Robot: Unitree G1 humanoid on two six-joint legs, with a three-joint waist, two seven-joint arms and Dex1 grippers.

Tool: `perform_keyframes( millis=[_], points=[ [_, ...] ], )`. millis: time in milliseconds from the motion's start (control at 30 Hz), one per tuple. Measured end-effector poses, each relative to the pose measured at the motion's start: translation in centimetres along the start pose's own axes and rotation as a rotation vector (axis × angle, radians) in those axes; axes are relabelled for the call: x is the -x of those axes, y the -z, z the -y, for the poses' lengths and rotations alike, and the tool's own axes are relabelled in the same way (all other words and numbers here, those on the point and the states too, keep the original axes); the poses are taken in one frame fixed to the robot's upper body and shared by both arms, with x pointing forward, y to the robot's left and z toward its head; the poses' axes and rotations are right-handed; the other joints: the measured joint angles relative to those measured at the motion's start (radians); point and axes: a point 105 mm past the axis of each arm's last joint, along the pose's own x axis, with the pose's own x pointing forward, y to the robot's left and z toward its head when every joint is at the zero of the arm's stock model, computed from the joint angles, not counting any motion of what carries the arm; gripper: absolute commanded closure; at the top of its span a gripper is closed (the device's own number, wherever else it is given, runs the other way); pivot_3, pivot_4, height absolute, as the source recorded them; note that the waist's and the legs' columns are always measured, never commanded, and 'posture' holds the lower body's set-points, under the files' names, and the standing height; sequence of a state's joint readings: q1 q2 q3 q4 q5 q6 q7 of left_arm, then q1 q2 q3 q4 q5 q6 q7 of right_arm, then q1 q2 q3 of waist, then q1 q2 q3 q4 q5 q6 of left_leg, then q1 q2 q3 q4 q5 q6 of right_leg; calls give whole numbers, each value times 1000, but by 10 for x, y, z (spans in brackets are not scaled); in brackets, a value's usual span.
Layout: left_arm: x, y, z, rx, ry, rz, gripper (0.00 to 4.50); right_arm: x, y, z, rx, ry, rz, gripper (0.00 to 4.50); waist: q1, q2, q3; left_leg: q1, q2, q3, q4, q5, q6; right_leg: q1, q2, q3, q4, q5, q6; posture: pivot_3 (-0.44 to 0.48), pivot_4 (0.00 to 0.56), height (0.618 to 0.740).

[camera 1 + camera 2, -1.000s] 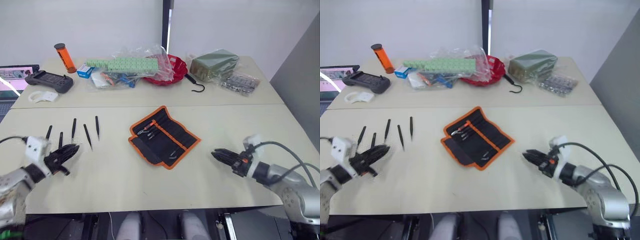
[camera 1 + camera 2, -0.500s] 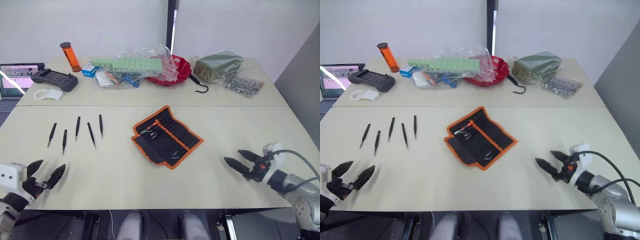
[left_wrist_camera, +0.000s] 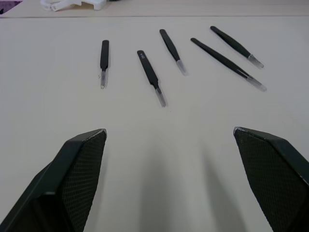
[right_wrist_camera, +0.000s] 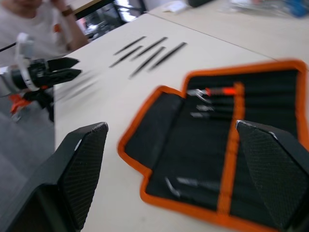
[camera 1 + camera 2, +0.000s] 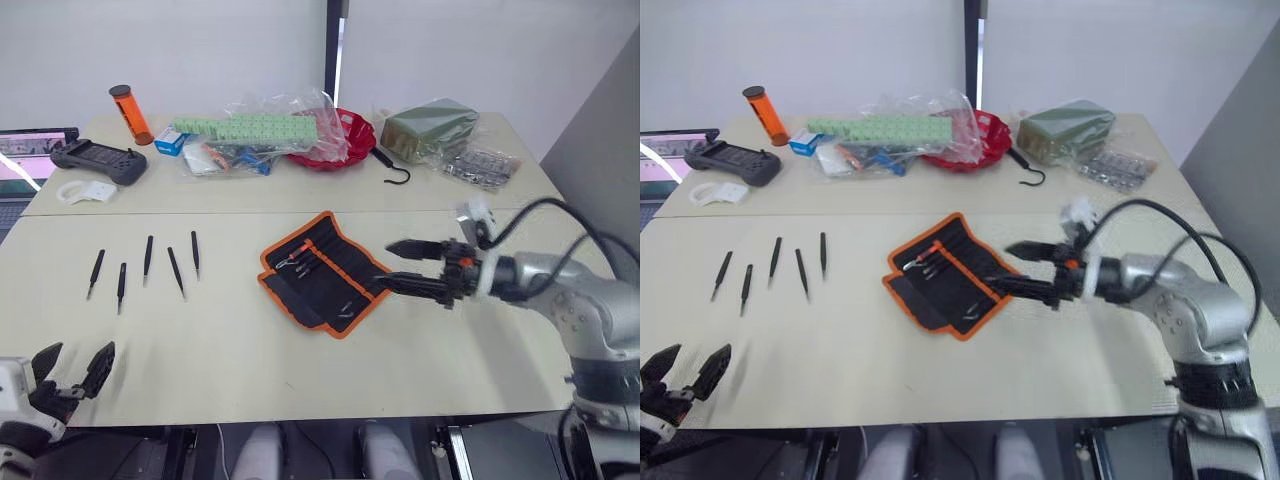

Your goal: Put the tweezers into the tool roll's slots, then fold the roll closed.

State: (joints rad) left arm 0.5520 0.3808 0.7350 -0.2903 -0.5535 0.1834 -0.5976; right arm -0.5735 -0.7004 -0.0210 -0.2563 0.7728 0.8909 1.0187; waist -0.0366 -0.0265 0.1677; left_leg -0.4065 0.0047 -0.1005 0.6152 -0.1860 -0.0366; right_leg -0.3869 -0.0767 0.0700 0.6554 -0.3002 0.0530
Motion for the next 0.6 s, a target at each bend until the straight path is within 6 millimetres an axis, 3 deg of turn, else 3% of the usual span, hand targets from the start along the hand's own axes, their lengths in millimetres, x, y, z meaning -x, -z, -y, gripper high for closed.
perform_keyframes(
  millis=[167, 367, 500, 600],
  points=[
    [22, 7, 2, 30, -92, -34, 23, -30, -27, -14, 66, -199, -27, 0, 8, -4, 1, 0, 0, -1, 0, 0, 0, 0, 0, -1, 0, 0, 0, 0, 150, 740],
    [41, 8, 4, 52, -180, -41, 23, -55, -35, -17, 131, -293, -34, 0, 10, -4, 1, -1, 0, 0, 1, 0, 0, -1, 0, -1, 0, 1, -1, 0, 150, 740],
    [40, 8, 6, 70, -222, -42, 23, -62, -31, -15, 162, -300, -65, 0, 18, -4, 1, 0, 0, 0, 1, 0, 0, -1, 0, -1, 0, 1, -1, 0, 150, 740],
    [25, 4, 4, 78, -255, -35, 23, -65, -30, -14, 163, -294, -63, 0, 21, -4, 1, 0, 0, 0, 1, 0, 0, -1, 1, -1, 1, 1, -1, 0, 150, 740]
  ],
)
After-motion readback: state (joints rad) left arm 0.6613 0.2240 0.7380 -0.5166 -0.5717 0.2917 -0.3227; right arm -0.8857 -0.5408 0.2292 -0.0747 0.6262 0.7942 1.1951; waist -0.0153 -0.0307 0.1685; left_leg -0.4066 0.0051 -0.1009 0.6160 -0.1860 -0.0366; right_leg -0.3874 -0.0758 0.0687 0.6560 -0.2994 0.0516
